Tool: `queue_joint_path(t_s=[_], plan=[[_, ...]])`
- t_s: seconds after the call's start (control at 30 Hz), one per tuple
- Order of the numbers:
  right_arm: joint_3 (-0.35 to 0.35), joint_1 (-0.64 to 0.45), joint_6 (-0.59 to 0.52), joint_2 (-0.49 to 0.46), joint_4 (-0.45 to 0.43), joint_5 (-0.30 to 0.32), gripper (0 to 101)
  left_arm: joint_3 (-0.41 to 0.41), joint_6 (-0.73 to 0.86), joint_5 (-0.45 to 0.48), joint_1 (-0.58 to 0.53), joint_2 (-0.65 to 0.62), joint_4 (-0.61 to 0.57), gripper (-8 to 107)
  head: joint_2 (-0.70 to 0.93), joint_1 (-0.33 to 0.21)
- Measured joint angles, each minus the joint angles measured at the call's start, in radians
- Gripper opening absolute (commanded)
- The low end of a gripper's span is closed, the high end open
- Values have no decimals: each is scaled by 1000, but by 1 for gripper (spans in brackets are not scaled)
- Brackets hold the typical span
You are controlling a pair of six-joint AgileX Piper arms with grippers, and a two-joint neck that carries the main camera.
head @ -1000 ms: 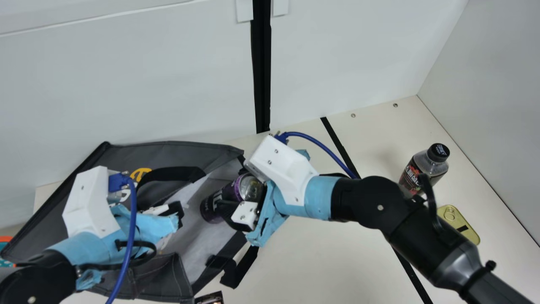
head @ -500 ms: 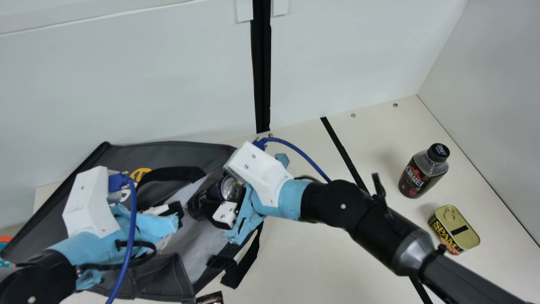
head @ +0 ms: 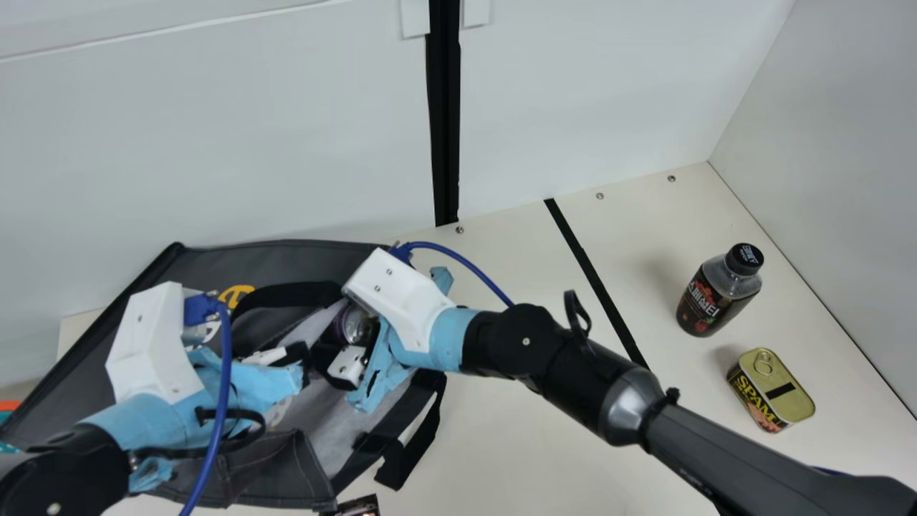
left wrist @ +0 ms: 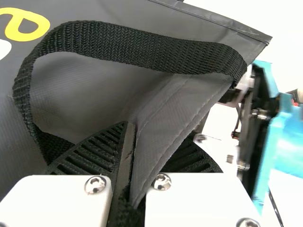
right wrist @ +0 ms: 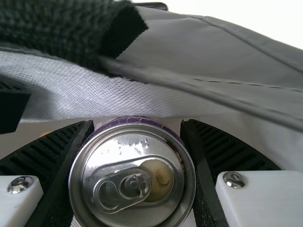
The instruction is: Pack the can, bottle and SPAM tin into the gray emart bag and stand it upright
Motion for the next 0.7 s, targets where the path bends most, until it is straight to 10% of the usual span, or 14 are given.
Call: queue_joint_path(t_s=[0.47,0.7], plan=[[-58,24,-22,118,23,-11,0,0,0,0,0,0,0,-8,-2,0],[-73,27,-3,137,14,-5,23,0,0,0,0,0,0,-8,0,-2]])
